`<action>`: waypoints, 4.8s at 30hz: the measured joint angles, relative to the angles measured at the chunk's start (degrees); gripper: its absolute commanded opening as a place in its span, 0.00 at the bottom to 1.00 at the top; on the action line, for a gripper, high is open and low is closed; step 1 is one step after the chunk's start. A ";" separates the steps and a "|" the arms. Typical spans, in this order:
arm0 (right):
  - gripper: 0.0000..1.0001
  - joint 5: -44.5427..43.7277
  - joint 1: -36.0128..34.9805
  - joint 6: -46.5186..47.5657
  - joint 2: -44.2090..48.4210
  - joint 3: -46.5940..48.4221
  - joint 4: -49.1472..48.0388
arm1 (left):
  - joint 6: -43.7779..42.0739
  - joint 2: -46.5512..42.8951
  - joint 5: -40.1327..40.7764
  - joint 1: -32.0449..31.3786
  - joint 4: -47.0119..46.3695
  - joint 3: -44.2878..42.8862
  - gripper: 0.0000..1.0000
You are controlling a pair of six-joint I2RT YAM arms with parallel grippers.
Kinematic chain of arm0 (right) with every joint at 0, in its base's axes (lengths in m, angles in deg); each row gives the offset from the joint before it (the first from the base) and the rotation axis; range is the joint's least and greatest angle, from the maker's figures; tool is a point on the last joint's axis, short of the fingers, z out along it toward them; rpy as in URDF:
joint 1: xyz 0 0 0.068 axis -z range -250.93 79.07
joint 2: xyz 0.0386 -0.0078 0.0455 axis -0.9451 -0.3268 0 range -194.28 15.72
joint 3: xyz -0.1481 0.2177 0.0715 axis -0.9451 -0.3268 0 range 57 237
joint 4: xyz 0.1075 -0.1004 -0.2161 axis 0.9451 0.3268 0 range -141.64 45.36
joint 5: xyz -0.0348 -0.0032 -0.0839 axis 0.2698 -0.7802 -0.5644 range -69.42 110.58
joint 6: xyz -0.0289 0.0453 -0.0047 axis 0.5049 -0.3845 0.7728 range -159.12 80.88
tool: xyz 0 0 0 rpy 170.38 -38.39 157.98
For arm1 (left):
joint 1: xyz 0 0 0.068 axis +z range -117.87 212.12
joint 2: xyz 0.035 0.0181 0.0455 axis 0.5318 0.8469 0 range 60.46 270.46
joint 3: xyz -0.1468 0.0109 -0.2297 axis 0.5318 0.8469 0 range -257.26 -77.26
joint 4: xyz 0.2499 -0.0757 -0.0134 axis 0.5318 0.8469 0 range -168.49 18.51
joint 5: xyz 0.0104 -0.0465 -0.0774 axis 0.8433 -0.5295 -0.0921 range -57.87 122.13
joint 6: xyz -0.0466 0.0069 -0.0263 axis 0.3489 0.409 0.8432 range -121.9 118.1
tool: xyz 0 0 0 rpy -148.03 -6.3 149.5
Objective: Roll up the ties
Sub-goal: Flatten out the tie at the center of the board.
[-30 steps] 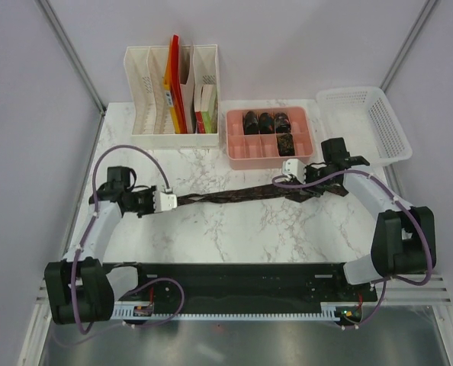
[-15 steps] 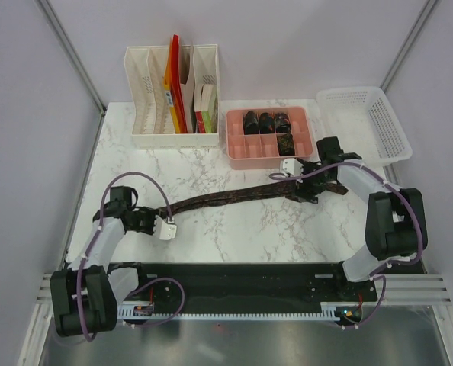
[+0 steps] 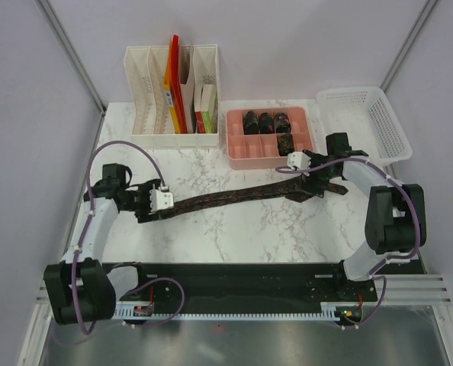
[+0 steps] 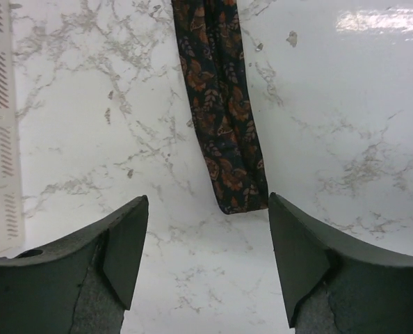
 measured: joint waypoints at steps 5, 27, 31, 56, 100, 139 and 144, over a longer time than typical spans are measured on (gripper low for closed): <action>0.94 0.24 -0.02 1.99 -3.26 3.76 1.73 | 7.65 9.77 0.37 -3.72 2.21 -4.42 0.94; 0.98 2.56 3.87 0.44 -4.83 7.69 8.33 | 13.73 27.41 18.43 -2.71 -8.59 -6.16 0.33; 0.98 4.02 6.45 -2.27 -4.48 7.56 7.02 | 12.57 28.02 19.82 -0.92 -9.99 -6.84 0.33; 0.00 4.42 5.53 -13.62 11.34 -3.10 -5.35 | 12.09 28.74 20.02 -0.98 -10.03 -7.67 0.28; 0.00 -2.89 -3.30 -23.30 2.29 -15.15 -31.15 | 14.58 29.24 19.17 -2.27 -10.69 -7.96 0.28; 0.60 -17.57 -25.11 -12.48 9.33 -0.85 14.25 | 11.47 30.82 20.24 4.22 -11.26 -9.70 0.02; 0.49 -13.49 -15.13 -11.93 6.47 8.28 17.03 | 7.56 30.60 21.46 6.93 -10.69 -9.62 0.05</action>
